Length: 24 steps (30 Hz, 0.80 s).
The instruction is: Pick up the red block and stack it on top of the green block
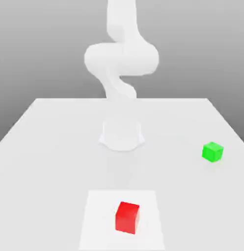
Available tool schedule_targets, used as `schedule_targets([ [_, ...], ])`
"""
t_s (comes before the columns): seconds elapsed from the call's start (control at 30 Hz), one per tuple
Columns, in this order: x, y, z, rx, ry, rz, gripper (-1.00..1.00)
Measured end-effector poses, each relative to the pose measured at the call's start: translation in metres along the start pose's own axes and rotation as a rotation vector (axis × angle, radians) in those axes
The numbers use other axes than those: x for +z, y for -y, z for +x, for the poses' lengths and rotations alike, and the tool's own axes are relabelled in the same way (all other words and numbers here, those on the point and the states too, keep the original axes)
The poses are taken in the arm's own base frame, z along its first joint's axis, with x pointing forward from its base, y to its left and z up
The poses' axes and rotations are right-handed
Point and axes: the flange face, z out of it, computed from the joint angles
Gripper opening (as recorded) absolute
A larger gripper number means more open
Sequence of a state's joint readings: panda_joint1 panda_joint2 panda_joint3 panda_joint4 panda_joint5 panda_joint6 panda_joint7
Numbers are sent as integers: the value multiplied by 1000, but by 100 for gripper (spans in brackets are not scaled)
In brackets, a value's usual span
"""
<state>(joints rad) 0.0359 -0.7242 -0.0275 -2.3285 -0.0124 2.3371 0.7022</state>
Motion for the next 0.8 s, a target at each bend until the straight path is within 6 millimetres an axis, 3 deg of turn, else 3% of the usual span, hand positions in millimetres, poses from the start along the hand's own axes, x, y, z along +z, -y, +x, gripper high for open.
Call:
schedule_targets([
  [0.2, 112, -15, -20, -260, 154, -67, 0],
  [0.43, 225, -48, -68, -555, 344, -110, 0],
  [0.63, 304, -90, -125, -804, 516, -119, 0],
  [0.8, 354, -133, -179, -1010, 668, -106, 0],
])
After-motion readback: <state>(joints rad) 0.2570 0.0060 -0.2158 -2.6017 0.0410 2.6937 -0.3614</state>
